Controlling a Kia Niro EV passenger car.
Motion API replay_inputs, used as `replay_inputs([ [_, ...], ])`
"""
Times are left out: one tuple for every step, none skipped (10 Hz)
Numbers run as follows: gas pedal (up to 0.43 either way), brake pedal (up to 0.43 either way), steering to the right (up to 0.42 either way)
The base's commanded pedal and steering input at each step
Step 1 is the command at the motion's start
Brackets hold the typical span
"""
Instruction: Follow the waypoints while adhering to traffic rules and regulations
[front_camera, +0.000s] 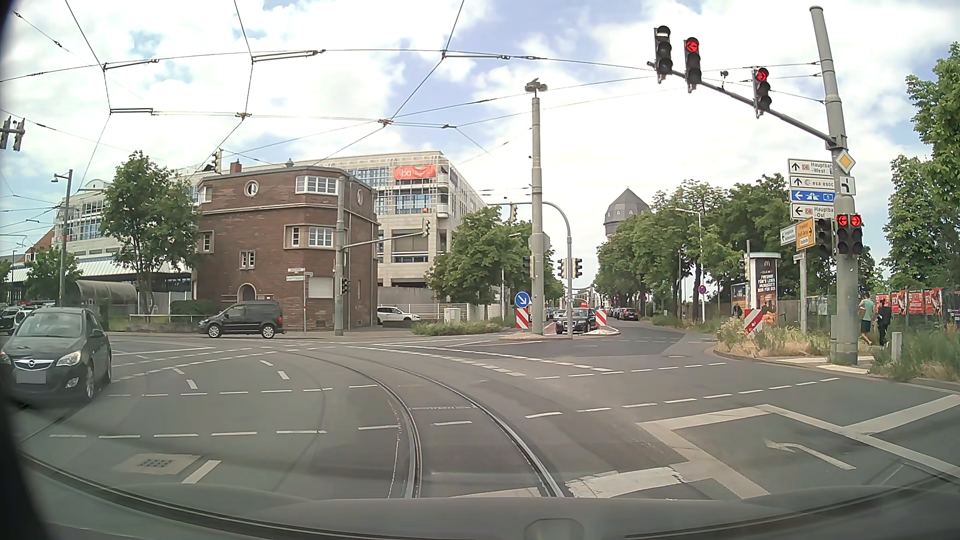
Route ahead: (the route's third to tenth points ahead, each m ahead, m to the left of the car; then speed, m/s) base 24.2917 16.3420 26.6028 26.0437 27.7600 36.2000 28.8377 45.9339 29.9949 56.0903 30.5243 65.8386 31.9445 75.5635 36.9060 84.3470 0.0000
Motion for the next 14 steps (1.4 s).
replay_inputs([
  [0.0,0.238,-0.11],
  [0.0,0.238,-0.109],
  [0.0,0.238,-0.11],
  [0.0,0.238,-0.11],
  [0.0,0.238,-0.11],
  [0.0,0.238,-0.11],
  [0.0,0.238,-0.11],
  [0.0,0.232,-0.11],
  [0.0,0.238,-0.11],
  [0.0,0.238,-0.109],
  [0.0,0.238,-0.109],
  [0.0,0.238,-0.109],
  [0.0,0.238,-0.11],
  [0.0,0.238,-0.11],
])
